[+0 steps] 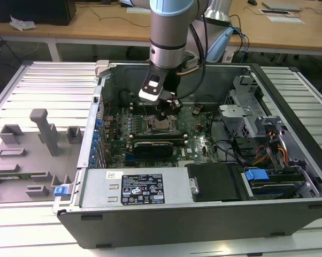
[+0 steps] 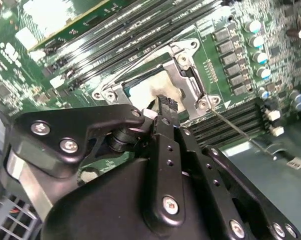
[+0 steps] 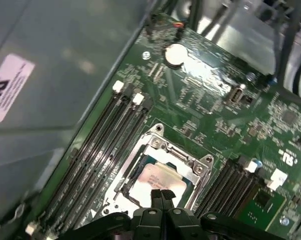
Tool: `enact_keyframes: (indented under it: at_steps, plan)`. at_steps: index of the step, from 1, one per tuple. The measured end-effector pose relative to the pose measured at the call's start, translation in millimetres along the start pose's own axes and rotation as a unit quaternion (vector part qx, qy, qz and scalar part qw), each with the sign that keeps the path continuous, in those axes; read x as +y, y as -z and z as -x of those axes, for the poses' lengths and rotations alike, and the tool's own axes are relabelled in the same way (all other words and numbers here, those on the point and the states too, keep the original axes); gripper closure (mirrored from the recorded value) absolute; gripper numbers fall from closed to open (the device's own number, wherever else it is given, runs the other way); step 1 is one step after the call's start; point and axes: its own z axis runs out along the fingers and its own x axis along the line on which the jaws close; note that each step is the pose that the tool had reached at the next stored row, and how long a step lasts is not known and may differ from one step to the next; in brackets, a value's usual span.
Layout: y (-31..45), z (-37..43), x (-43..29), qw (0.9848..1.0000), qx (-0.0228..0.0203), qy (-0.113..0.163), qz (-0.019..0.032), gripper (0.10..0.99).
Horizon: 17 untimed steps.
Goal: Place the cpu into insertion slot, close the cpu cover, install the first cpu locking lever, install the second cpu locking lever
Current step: 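Close the cpu cover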
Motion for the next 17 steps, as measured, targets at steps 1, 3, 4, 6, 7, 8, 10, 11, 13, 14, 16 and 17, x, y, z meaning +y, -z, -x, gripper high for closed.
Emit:
enact_keyframes:
  at_steps: [1, 3, 4, 6, 7, 8, 10, 11, 13, 14, 16, 17]
  plan:
    - [0.0, 0.0, 0.0, 1.0, 0.0001, 0.009, -0.0001, 0.98]
    - [-0.1, 0.0, 0.0, 0.9996, 0.0003, 0.028, -0.0002, 0.98]
    - [-0.2, 0.0, 0.0, 0.9992, 0.0004, 0.039, -0.0003, 0.98]
    - [-0.4, 0.0, 0.0, 0.9969, 0.0008, 0.078, -0.0005, 0.98]
    - [-0.5, 0.0, 0.0, 0.9956, 0.001, 0.094, -0.0007, 0.98]
    - [-0.5, 0.0, 0.0, 0.9943, 0.0011, 0.107, -0.0008, 0.98]
    - [-0.6, 0.0, 0.0, 0.9914, 0.0013, 0.131, -0.001, 0.98]
    - [-0.7, 0.0, 0.0, 0.9902, 0.0014, 0.14, -0.001, 0.98]
    - [-0.9, 0.0, 0.0, 0.9852, 0.0017, 0.171, -0.0012, 0.98]
    - [-1.0, 0.0, 0.0, 0.9812, 0.0019, 0.193, -0.0014, 0.98]
    - [-1.2, 0.0, 0.0, 0.9745, 0.0023, 0.224, -0.0016, 0.98]
    - [-1.2, 0.0, 0.0, 0.9723, 0.0024, 0.234, -0.0017, 0.98]
